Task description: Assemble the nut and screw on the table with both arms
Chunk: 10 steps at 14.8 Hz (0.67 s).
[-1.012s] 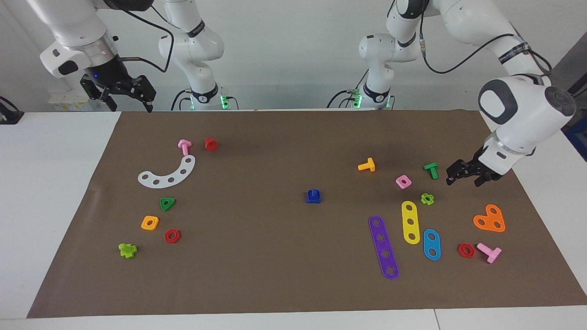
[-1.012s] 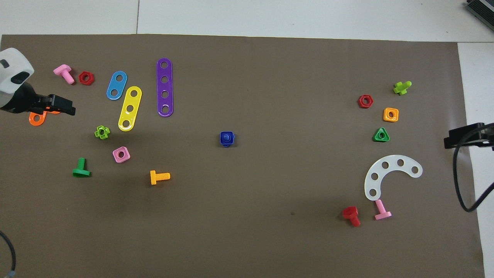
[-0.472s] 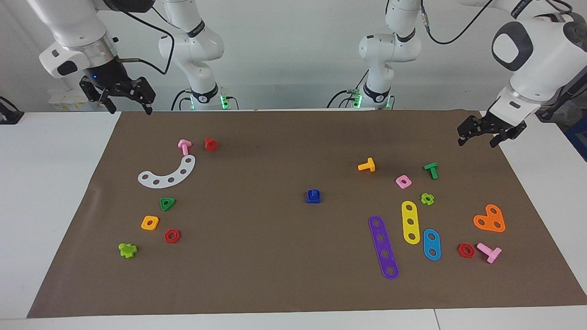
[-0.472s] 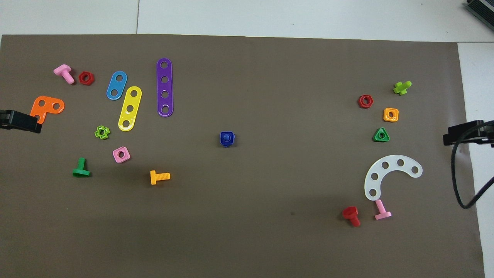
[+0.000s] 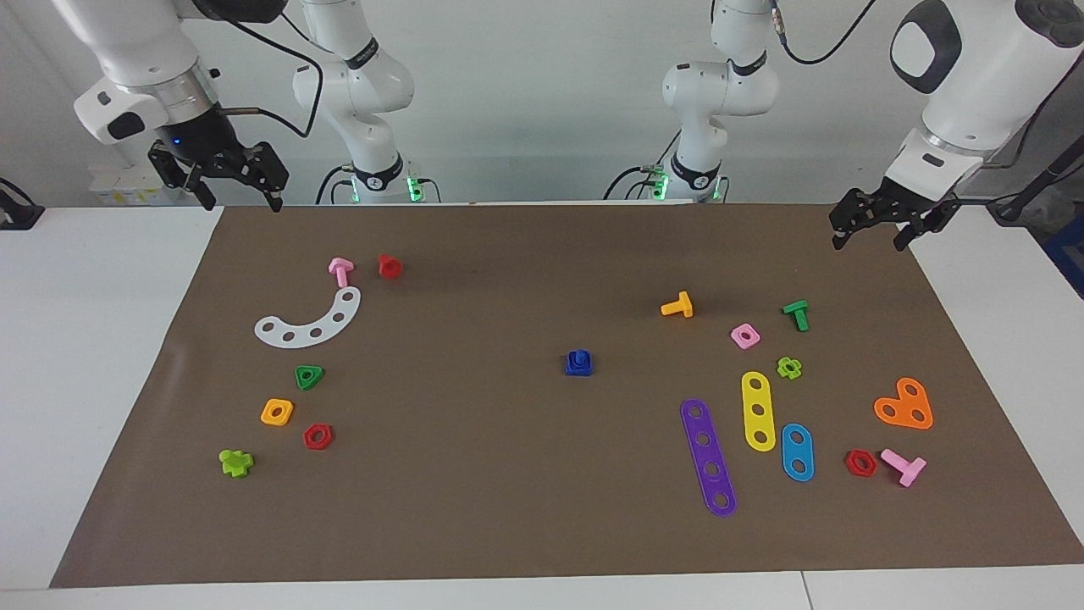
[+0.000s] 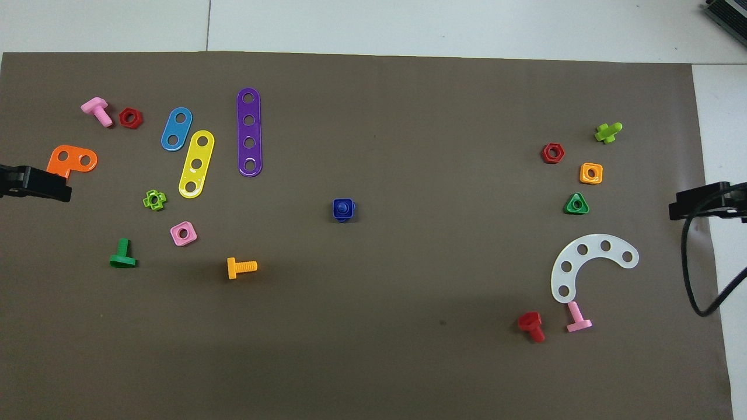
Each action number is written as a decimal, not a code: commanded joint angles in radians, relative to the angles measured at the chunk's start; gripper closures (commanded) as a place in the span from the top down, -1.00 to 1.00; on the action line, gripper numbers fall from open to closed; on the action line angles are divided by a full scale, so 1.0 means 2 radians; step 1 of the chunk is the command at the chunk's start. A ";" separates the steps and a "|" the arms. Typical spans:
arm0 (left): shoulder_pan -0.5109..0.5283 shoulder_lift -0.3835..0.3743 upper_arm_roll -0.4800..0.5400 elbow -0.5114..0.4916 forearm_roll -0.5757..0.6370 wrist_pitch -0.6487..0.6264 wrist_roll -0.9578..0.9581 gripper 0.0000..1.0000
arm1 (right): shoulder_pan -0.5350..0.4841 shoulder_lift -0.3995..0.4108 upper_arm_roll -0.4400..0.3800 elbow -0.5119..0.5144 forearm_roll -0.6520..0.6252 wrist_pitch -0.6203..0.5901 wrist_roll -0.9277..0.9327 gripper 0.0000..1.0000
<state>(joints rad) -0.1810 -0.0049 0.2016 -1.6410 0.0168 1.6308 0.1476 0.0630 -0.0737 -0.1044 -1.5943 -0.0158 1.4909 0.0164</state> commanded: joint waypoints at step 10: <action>-0.006 -0.019 0.000 0.004 0.015 -0.005 -0.010 1.00 | -0.001 -0.011 0.002 -0.011 0.009 0.004 0.005 1.00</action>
<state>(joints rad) -0.1817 -0.0259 0.1962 -1.6317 0.0200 1.6205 0.1438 0.0630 -0.0742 -0.1044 -1.5943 -0.0154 1.4909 0.0164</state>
